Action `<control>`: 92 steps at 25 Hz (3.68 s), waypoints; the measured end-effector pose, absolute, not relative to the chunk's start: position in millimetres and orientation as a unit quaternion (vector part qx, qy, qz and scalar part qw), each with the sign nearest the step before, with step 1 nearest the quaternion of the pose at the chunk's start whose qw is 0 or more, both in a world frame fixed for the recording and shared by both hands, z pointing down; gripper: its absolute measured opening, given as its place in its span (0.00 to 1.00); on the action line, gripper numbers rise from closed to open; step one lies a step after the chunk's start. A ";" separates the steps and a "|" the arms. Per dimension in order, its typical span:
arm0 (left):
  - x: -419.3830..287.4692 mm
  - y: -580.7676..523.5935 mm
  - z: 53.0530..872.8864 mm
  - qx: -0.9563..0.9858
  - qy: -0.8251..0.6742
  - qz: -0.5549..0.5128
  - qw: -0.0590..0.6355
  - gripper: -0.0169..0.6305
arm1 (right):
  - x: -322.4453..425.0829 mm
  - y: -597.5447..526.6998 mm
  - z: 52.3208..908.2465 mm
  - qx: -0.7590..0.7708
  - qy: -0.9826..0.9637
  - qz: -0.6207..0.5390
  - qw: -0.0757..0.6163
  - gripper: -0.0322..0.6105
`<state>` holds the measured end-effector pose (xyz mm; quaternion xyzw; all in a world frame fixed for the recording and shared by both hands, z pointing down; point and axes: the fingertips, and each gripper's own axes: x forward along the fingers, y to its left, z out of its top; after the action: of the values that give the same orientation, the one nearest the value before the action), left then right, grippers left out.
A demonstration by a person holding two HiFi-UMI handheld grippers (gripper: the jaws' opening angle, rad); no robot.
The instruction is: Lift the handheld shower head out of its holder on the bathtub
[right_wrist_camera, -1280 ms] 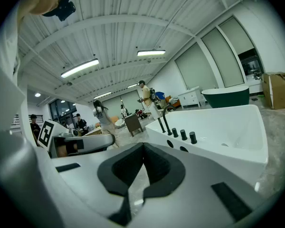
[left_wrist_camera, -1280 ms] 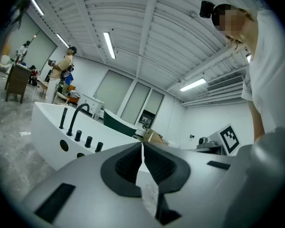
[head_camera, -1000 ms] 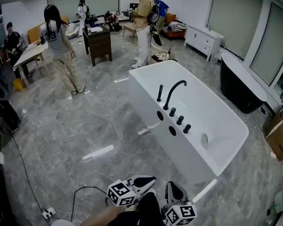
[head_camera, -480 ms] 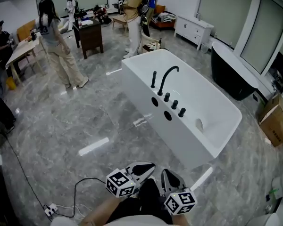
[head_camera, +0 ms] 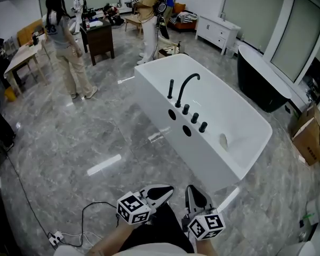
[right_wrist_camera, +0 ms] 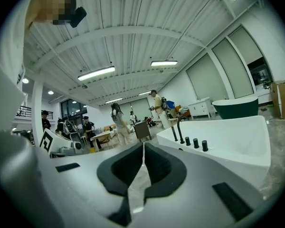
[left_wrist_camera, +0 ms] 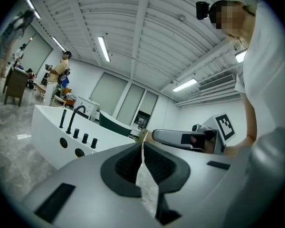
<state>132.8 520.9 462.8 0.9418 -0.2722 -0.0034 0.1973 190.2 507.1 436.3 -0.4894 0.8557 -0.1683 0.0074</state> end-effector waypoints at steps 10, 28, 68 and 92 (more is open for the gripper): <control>132.7 432.9 457.0 0.938 -0.285 -0.005 0.197 0.06 | 197.1 418.9 426.0 -0.473 0.865 -0.165 0.026 0.08; 125.3 310.9 448.6 0.919 -0.354 -0.016 0.176 0.06 | 183.9 288.3 417.8 -0.428 0.889 -0.156 0.046 0.08; 128.8 223.0 447.9 0.920 -0.351 -0.049 0.169 0.06 | 170.3 196.7 418.8 -0.419 0.895 -0.144 0.052 0.08; 98.7 50.9 430.6 0.927 -0.324 -0.059 0.177 0.06 | 129.2 27.2 403.2 -0.422 0.892 -0.155 0.043 0.08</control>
<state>98.7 50.9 430.6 0.9275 -0.3239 -0.0590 0.1773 129.2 27.2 403.2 -0.4217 0.8923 -0.1549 0.0434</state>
